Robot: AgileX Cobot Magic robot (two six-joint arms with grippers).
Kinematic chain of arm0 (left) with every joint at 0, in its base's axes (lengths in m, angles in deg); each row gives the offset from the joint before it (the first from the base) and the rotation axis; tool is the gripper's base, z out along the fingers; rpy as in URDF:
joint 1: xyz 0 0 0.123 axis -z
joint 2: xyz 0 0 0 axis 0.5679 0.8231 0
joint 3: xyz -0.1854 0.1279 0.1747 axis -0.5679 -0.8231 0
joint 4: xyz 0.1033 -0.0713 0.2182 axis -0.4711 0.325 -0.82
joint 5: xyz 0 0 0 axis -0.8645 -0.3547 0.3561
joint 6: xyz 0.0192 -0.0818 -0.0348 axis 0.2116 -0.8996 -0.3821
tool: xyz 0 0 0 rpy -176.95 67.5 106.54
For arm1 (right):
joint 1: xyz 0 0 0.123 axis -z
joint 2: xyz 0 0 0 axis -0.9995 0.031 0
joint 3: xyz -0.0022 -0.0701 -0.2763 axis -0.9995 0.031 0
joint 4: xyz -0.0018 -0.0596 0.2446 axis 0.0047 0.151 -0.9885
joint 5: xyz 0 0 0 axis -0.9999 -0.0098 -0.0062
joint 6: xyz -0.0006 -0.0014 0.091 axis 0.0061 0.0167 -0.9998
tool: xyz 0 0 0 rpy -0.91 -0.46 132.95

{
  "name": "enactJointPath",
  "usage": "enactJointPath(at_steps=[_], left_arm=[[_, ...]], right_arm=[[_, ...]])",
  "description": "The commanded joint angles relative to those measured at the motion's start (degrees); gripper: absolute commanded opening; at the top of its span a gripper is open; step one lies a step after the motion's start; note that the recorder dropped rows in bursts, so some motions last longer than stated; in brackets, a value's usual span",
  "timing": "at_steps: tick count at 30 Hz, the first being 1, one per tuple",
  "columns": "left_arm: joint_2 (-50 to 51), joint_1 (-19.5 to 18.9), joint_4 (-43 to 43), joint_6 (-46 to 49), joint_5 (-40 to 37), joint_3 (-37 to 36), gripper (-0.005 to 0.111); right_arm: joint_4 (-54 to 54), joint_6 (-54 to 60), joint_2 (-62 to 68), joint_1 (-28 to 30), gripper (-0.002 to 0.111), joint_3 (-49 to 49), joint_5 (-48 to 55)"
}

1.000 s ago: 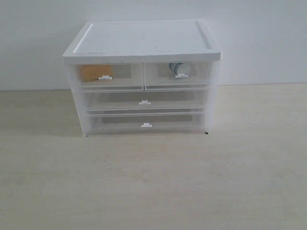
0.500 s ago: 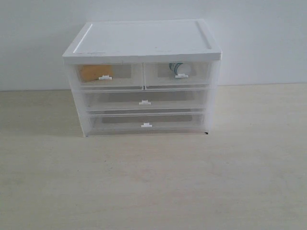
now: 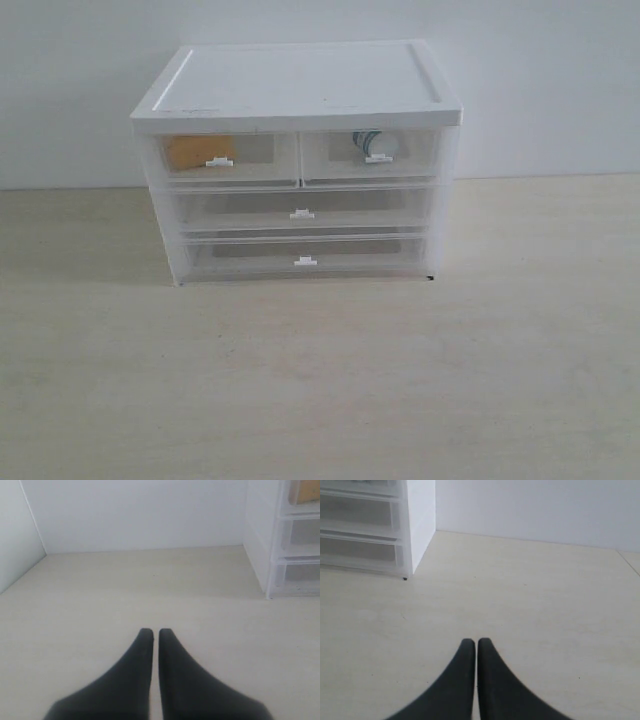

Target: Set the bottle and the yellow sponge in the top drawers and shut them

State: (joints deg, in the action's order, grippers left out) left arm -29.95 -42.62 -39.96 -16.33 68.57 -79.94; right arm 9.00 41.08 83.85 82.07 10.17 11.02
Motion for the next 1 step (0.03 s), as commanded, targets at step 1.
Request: enactJointPath(at_steps=[1], left_arm=[[-0.06, -0.10, 0.00, -0.73, -0.04, -0.17, 0.004]], right_arm=[[0.00, -0.03, -0.30, 0.33, 0.000, -0.03, -0.27]])
